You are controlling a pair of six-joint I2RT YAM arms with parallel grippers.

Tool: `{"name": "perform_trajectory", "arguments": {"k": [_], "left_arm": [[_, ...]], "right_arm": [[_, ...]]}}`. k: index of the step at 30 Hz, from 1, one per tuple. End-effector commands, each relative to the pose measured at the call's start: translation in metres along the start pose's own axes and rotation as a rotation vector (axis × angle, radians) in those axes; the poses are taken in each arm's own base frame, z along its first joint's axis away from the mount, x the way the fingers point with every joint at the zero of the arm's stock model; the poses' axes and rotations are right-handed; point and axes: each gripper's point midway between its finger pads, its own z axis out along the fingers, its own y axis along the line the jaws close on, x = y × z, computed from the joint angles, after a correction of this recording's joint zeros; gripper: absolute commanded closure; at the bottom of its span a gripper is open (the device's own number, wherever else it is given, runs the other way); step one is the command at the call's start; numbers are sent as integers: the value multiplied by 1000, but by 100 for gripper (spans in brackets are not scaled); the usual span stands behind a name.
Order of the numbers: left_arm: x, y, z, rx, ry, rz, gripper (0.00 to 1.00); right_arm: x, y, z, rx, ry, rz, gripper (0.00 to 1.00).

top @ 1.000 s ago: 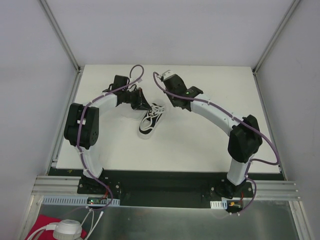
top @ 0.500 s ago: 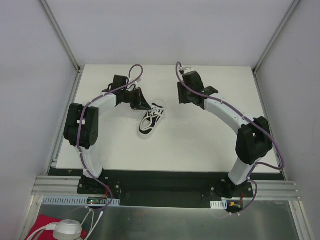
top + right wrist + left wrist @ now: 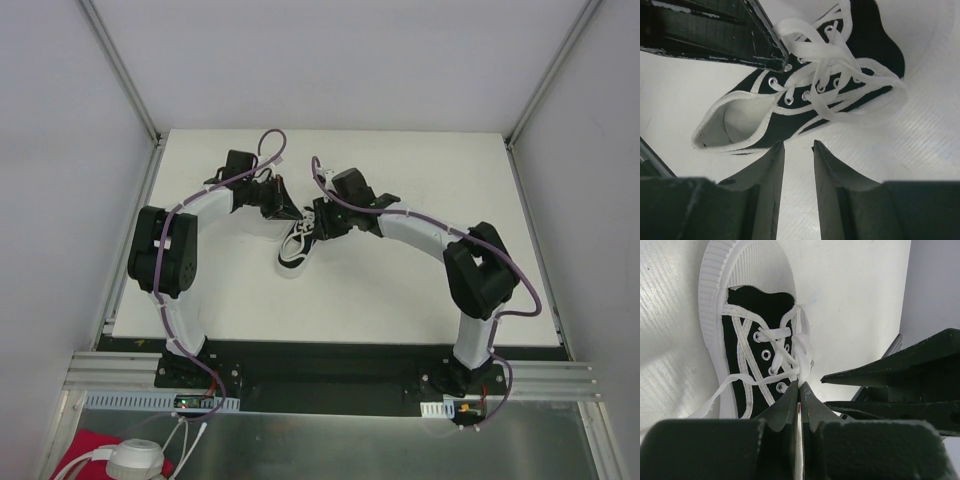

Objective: Tie the shoes
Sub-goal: Tie the shoelace on the shoe.

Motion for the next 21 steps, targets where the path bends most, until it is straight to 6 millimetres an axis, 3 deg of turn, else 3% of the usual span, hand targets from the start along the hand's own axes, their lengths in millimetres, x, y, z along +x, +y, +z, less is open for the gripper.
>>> {"name": "perform_trajectory", "arguments": {"k": [1,9,15,19,20,21], "left_arm": [[-5,-14,-9,23,-22,27,100],[-5,-14,-9,25,-21,24,100],[-4,-14,-9,25,-18,24,100],[-4,-13,-9,23,-21,23,100],[-5,-14,-10,27,-21,25,100],[-4,-15,-9,28,-20,27,100]], "right_arm": [[-29,2,5,-5,-58,-138,67],[-37,-8,18,54,-30,-180,61],[-30,-15,26,80,2,-180,60],[-30,-15,25,83,-8,-172,69],[-31,-16,25,89,-13,-173,81],[-32,-18,23,102,-18,-171,85]]}}
